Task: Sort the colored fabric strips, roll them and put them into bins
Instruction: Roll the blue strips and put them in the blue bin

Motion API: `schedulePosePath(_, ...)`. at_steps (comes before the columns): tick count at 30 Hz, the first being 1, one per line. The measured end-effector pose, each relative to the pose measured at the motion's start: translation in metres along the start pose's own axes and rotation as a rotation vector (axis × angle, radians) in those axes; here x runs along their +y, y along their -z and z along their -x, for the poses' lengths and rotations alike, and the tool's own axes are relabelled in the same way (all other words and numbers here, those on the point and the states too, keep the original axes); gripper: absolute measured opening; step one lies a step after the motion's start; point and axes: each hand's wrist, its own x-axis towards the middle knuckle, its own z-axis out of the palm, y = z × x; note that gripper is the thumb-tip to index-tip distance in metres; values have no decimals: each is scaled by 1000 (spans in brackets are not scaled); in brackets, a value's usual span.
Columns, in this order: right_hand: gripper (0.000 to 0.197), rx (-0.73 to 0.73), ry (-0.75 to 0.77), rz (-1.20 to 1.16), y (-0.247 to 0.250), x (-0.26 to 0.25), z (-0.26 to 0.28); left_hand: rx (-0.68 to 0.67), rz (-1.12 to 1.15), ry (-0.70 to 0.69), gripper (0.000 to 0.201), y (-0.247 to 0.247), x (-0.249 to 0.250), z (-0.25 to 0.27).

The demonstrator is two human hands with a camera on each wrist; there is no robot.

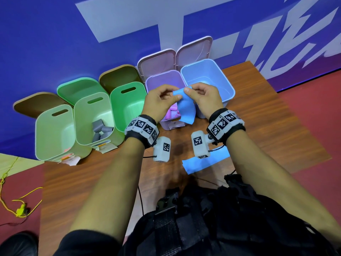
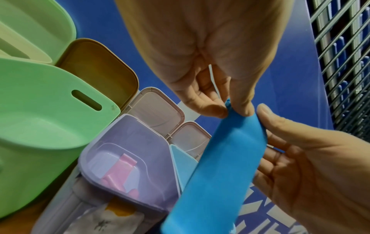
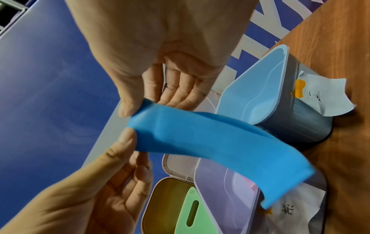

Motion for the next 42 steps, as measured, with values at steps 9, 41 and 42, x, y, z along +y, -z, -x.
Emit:
schedulePosePath(9, 30, -51, 26, -56, 2, 1, 5, -1, -9, 27, 21, 0, 5, 2)
schedulePosePath(41, 7, -37, 51, -19, 1, -1, 2, -18, -6, -22, 19, -4, 9, 1)
schedulePosePath(42, 8, -40, 51, -32, 1, 1, 2, -12, -4, -18, 16, -5, 9, 0)
